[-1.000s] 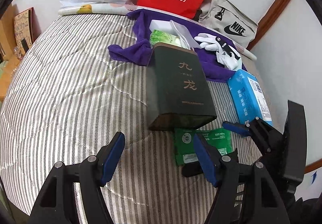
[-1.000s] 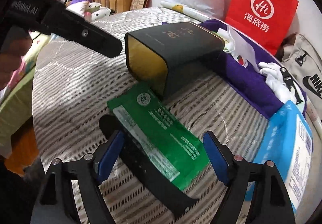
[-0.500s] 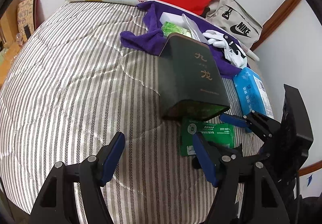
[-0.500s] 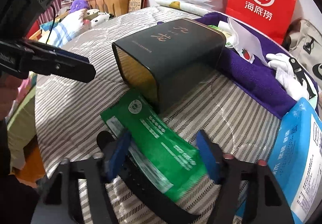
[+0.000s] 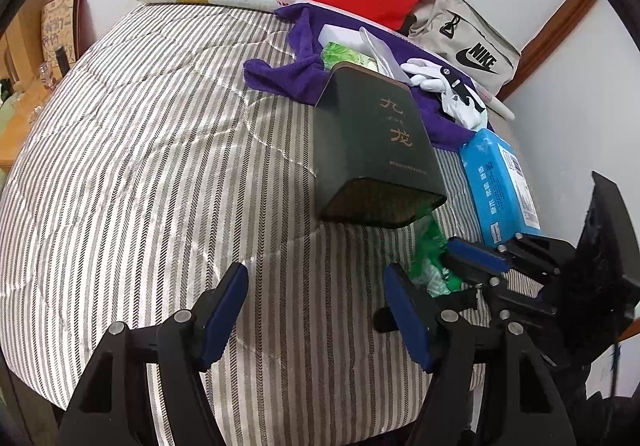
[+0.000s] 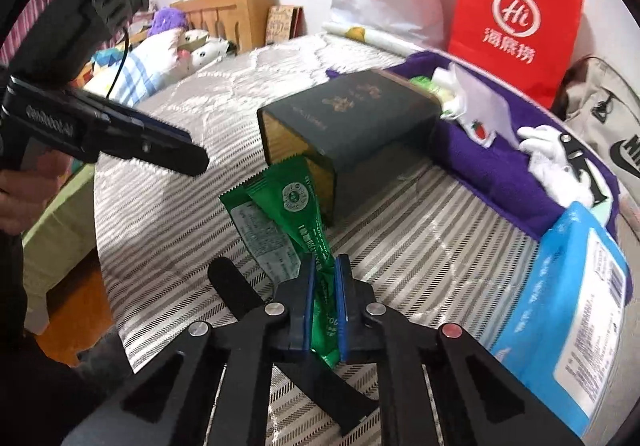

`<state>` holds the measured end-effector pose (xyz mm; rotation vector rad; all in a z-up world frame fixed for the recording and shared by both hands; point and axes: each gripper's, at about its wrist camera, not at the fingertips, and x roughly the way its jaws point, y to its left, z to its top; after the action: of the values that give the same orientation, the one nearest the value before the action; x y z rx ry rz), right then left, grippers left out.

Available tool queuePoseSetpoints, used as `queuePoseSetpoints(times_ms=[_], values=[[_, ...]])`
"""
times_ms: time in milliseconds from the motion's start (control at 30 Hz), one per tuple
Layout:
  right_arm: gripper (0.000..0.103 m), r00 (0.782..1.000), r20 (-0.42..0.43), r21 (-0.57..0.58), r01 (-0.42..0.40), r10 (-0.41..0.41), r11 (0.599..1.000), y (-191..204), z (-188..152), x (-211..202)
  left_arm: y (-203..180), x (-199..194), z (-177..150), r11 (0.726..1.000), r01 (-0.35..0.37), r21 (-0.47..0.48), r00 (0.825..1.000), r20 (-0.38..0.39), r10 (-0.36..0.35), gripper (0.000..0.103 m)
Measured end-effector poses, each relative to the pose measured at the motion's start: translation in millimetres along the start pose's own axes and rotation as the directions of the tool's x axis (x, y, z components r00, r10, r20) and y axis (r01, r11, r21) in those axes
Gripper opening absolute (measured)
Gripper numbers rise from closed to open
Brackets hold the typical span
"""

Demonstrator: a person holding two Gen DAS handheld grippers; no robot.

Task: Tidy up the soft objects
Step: 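Reach the right gripper to the green packet on the bed and grasp it, then grasp the black strap with the left gripper while the right gripper lifts the green packet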

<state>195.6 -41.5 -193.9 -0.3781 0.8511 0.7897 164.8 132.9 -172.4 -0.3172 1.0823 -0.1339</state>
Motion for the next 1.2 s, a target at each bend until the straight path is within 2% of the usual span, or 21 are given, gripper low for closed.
queuePoseSetpoints(times_ms=[233, 267, 400, 600, 700, 833, 900, 1100, 1200], values=[[0.009, 0.999, 0.039, 0.028, 0.033, -0.035, 0.999, -3, -3, -19, -8, 5, -10, 1.0, -0.002, 0.025, 1.0, -0.018, 0.002, 0.068], [0.003, 0.998, 0.047, 0.032, 0.044, -0.046, 0.999, -3, -4, -23, -11, 9, -13, 0.999, 0.004, 0.041, 1.0, -0.027, -0.002, 0.068], [0.003, 0.994, 0.095, 0.051, 0.043, -0.048, 0.998, -6, -7, -38, -23, 23, -22, 0.996, 0.017, 0.086, 0.998, -0.057, -0.012, 0.068], [0.003, 0.992, 0.105, 0.075, 0.07, -0.077, 0.995, -10, -17, -49, -44, 35, -29, 0.983, 0.002, 0.185, 0.998, -0.068, 0.011, 0.068], [0.002, 0.989, 0.107, 0.105, 0.09, -0.101, 0.99, -16, -24, -62, -53, 35, -28, 0.972, 0.036, 0.232, 0.998, -0.06, -0.023, 0.068], [0.002, 0.986, 0.096, 0.145, 0.123, -0.138, 0.982, -22, -40, -78, -68, 39, -26, 0.947, 0.053, 0.316, 0.998, -0.047, -0.04, 0.068], [0.002, 0.983, 0.092, 0.17, 0.141, -0.158, 0.975, -25, -49, -87, -80, 42, -26, 0.926, 0.07, 0.371, 0.997, -0.044, -0.058, 0.068], [0.002, 0.979, 0.056, 0.264, 0.173, -0.194, 0.949, -37, -83, -107, -116, 61, -31, 0.863, 0.073, 0.499, 0.997, -0.071, -0.043, 0.068], [0.002, 0.979, 0.034, 0.298, 0.182, -0.201, 0.937, -42, -98, -108, -120, 64, -36, 0.859, 0.076, 0.506, 0.996, -0.079, -0.041, 0.068]])
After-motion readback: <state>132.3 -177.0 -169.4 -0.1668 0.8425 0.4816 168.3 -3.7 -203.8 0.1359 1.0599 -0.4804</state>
